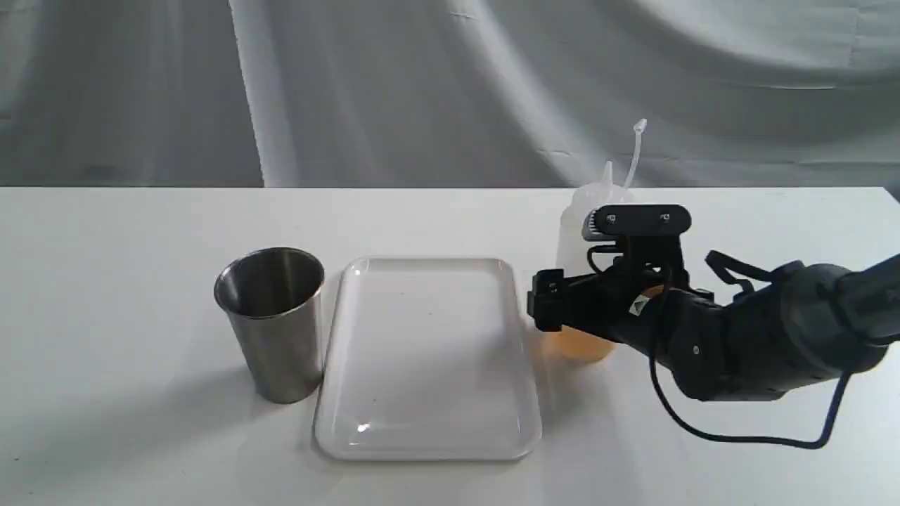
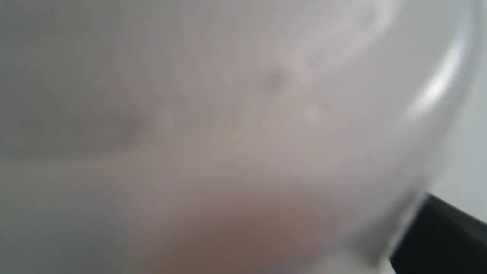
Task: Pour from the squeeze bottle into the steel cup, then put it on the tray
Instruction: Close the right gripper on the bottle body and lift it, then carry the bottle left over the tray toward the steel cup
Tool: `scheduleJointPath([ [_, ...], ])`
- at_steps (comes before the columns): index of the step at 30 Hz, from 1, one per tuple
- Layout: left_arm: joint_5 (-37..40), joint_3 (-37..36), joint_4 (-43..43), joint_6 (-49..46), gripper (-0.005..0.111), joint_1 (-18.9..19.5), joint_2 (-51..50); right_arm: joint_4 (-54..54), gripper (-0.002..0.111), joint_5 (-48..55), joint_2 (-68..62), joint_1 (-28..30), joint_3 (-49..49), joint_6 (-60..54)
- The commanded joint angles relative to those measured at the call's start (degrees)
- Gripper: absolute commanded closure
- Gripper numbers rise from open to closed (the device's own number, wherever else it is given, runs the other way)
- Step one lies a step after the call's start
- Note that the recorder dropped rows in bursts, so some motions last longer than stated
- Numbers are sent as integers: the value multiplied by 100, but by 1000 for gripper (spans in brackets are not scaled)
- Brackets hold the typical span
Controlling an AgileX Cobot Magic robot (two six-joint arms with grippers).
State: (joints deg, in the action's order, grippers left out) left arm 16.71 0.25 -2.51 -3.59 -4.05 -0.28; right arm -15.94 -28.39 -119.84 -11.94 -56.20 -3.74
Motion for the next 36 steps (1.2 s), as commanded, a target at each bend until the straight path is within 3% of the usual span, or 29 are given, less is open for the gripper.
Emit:
scheduleJointPath([
  [1,-37,-25,-3,10,98,-18,29,5,16,16,10,-3,-31,-5],
  [6,-37,-25,-3,10,98,-18,29,5,22,16,10,-3,-31,-5],
  [14,-37,-25,-3,10,98,-18,29,184,54,99,25,-3,-31,-5],
  [20,-37,-25,-3,10,98,-18,29,445,68,536,396,-3,-31,-5],
  [28,-37,-25,-3,10,98,-18,29,897,70,1393,1524,-3,-31,-5],
  [36,-37,-25,-3,10,98,-18,29,2010,70,2429,2542,-3,-202,414],
])
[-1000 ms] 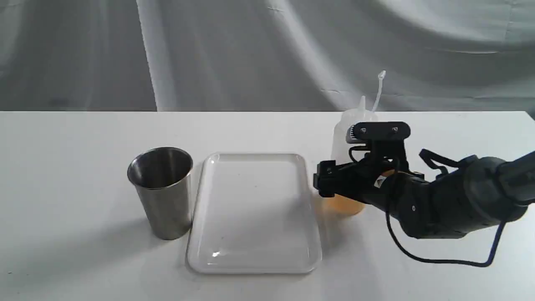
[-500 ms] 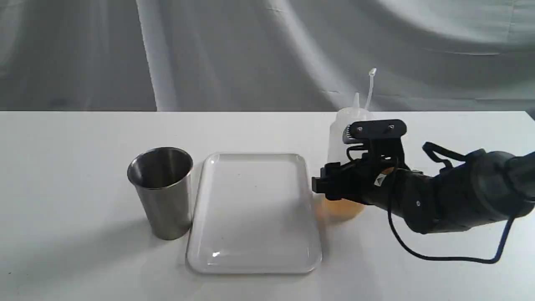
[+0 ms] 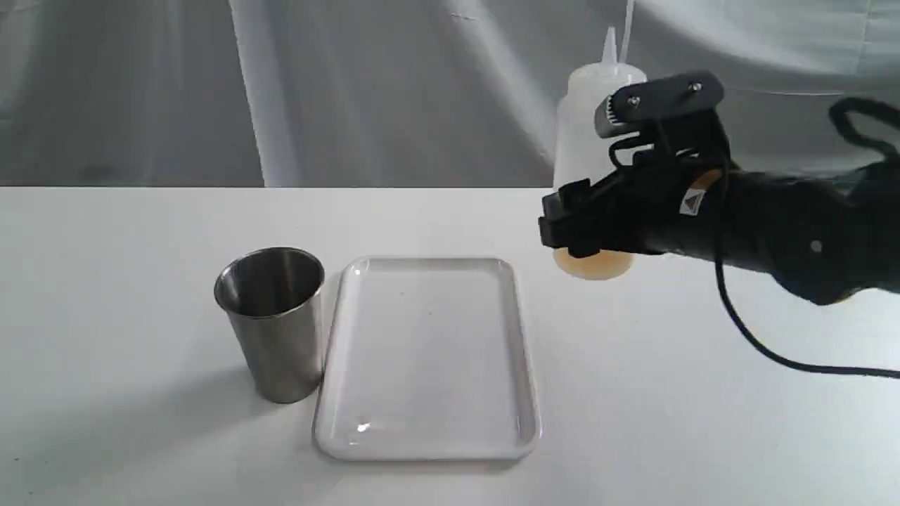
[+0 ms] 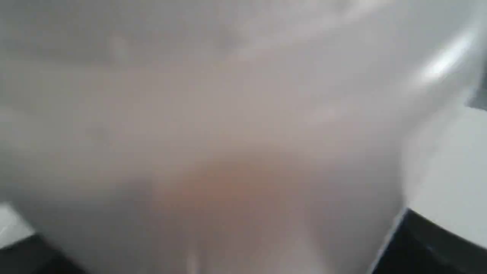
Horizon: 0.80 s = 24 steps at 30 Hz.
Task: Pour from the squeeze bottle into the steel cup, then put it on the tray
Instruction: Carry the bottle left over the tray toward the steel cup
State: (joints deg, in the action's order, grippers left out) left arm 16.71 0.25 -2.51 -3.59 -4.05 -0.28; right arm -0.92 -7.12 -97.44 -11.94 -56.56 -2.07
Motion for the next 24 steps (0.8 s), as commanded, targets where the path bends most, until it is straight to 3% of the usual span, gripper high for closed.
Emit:
scheduleJointPath([
  [1,-37,-25,-3,10,98,-18,29,877,70,800,396,-15,-361,481],
  [6,-37,-25,-3,10,98,-18,29,1911,70,2022,455,-283,-1140,1175],
  [11,-37,-25,-3,10,98,-18,29,2909,70,2293,437,-855,-1619,1330],
  [14,-37,-25,-3,10,98,-18,29,3629,70,2676,281,-1218,-2008,2000],
  [24,-37,-25,-3,10,98,-18,29,4557,70,3900,-594,-2143,-3060,2185],
])
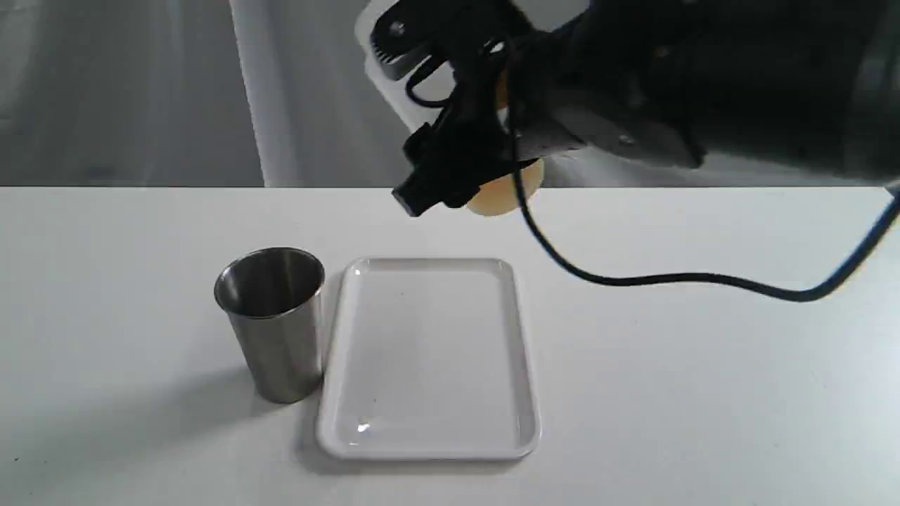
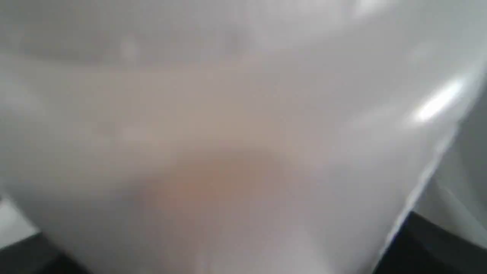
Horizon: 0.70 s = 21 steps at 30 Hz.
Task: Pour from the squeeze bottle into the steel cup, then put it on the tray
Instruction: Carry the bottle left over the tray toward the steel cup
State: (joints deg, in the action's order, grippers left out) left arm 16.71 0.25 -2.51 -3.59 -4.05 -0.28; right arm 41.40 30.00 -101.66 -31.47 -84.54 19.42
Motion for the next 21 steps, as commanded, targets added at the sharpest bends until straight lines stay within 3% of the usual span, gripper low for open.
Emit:
scheduleJointPath([
  [1,-37,-25,-3,10,98,-18,29,370,70,237,-276,-258,-357,35],
  [10,-37,-25,-3,10,98,-18,29,722,70,940,-1062,-685,-1018,-109],
  [21,-37,-25,-3,10,98,-18,29,1080,70,1248,-1190,-976,-1018,-109],
])
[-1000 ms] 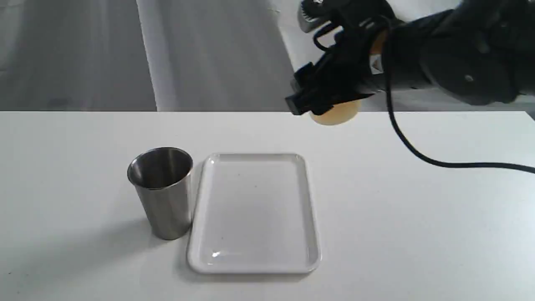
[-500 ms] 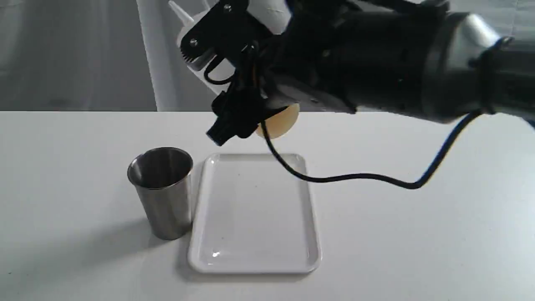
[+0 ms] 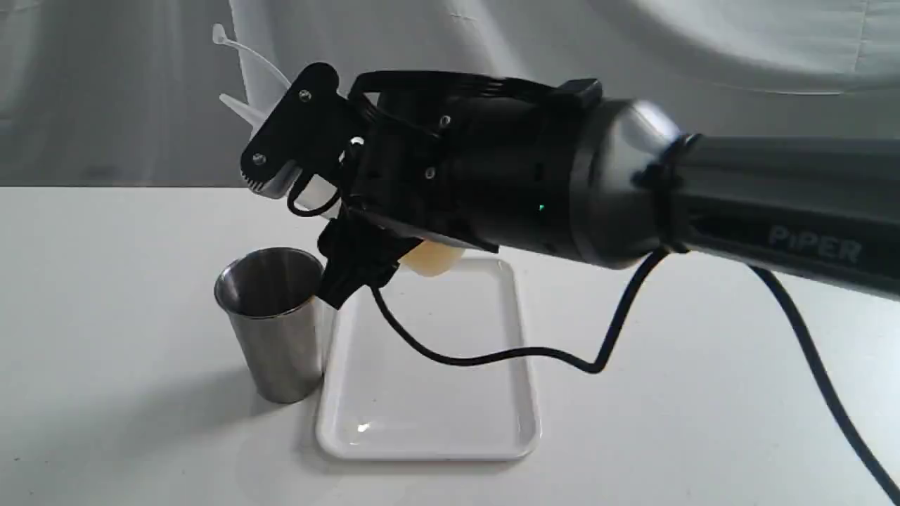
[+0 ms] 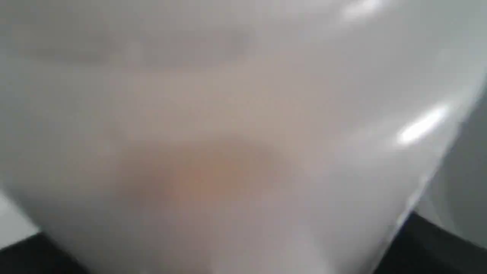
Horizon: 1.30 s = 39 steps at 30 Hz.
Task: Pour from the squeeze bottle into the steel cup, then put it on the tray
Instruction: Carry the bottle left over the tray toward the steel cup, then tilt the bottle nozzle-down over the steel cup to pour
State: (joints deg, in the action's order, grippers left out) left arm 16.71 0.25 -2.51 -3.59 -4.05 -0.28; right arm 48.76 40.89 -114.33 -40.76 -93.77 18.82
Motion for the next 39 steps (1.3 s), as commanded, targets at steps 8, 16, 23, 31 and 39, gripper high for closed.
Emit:
scheduleJointPath([
  [8,-37,-25,-3,10,98,-18,29,1165,70,1159,-95,-194,-95,-37],
  [16,-37,-25,-3,10,98,-18,29,1165,70,1811,-608,-194,-95,-37],
  [23,-37,-25,-3,10,98,-18,29,1220,70,1882,-803,-207,-95,-48],
  [31,-37,-25,-3,10,98,-18,29,1635,70,1923,-803,-217,-95,-37],
  [39,-37,-25,-3,10,98,-18,29,1635,70,2049,-803,-217,-95,-13],
])
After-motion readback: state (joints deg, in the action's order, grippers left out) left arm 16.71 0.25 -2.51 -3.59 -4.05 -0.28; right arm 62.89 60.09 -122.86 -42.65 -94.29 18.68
